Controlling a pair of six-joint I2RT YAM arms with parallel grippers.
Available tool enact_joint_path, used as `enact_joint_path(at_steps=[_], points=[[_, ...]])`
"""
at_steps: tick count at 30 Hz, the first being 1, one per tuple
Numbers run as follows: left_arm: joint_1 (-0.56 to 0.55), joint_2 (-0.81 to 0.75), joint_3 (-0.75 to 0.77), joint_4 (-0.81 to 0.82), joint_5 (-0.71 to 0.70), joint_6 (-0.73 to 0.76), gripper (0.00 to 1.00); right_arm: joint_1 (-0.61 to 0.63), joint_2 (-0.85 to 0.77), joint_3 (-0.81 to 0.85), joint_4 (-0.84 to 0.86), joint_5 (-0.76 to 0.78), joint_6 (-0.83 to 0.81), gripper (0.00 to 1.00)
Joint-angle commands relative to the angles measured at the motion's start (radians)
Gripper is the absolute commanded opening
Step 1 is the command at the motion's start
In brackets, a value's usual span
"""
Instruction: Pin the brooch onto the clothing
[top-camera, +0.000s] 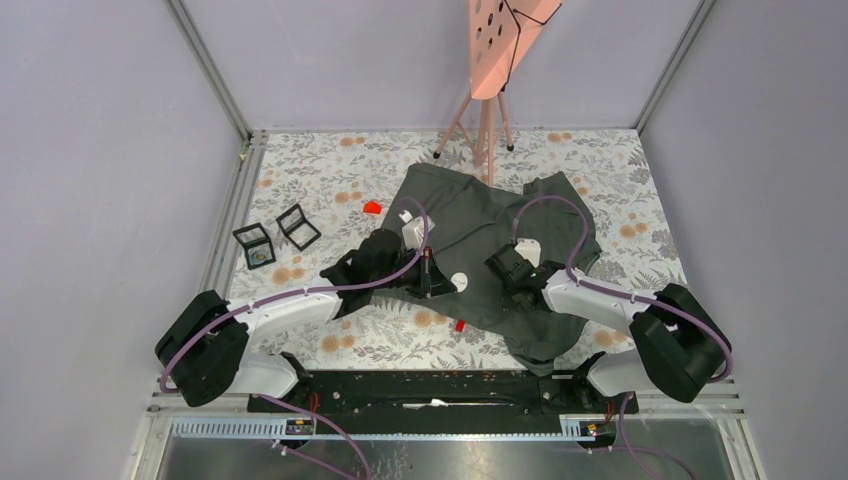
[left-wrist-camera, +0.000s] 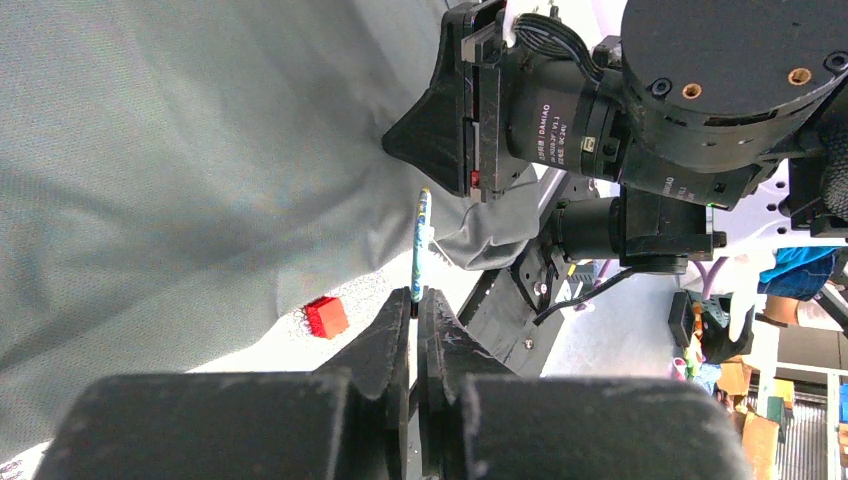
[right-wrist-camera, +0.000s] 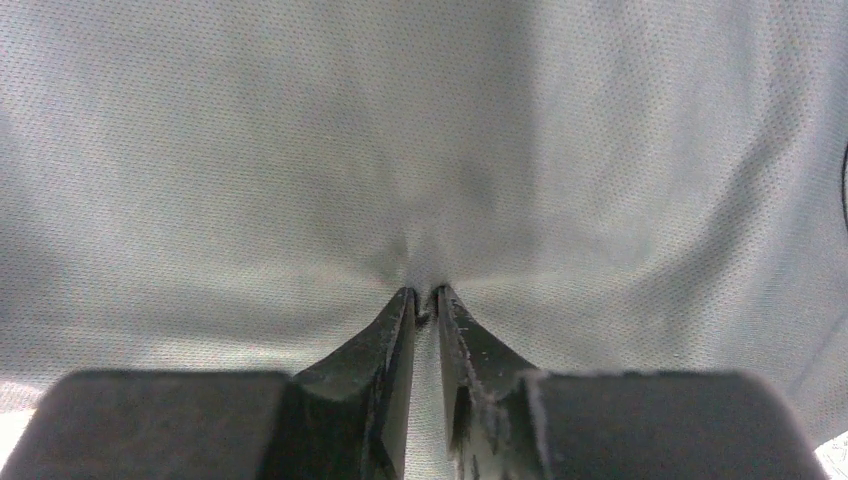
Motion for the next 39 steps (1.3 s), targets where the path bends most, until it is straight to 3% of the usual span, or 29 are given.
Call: enact_joint_path(at_steps=[1,6,13,14,17,19,26,29,32,35,39], points=[[-0.008,-0.004,0.015,0.03,-0.013,0.017,0.0,-0.008,0.044,-0.026,0.046,-0.005,0.004,0.18],[-0.012,0.007,0.018,0.021,-0.027,0.023,0.0,-0.008,0.031,-0.026,0.048,-0.023,0.004,0.0],[-0.042,0.087,0.055,0.003,-0.089,0.01,0.0,-0.008,-0.064,-0.024,0.027,-0.054,0.009,0.0],[-0.05,0.102,0.064,0.004,-0.098,0.005,0.0,-0.008,-0.081,-0.022,0.017,-0.054,0.009,0.01],[-0.07,0.149,0.095,0.006,-0.134,-0.002,0.0,-0.008,-0.15,-0.024,-0.016,-0.052,0.008,0.26],[-0.082,0.17,0.114,0.004,-0.152,-0.007,0.0,-0.009,-0.179,-0.03,-0.041,-0.05,0.011,0.34],[-0.105,0.216,0.122,0.017,-0.238,-0.032,0.0,-0.008,-0.263,-0.113,-0.008,-0.086,0.036,0.42],[-0.112,0.248,0.137,0.024,-0.228,-0.041,0.0,-0.008,-0.256,-0.147,0.064,-0.126,0.046,0.51],[-0.124,0.266,0.147,0.029,-0.229,-0.043,0.0,-0.007,-0.247,-0.161,0.112,-0.138,0.054,0.49],[-0.135,0.278,0.156,0.026,-0.231,-0.043,0.0,-0.007,-0.247,-0.168,0.129,-0.119,0.062,0.4],[-0.148,0.296,0.172,0.015,-0.237,-0.04,0.0,-0.008,-0.262,-0.161,0.119,-0.076,0.061,0.4]])
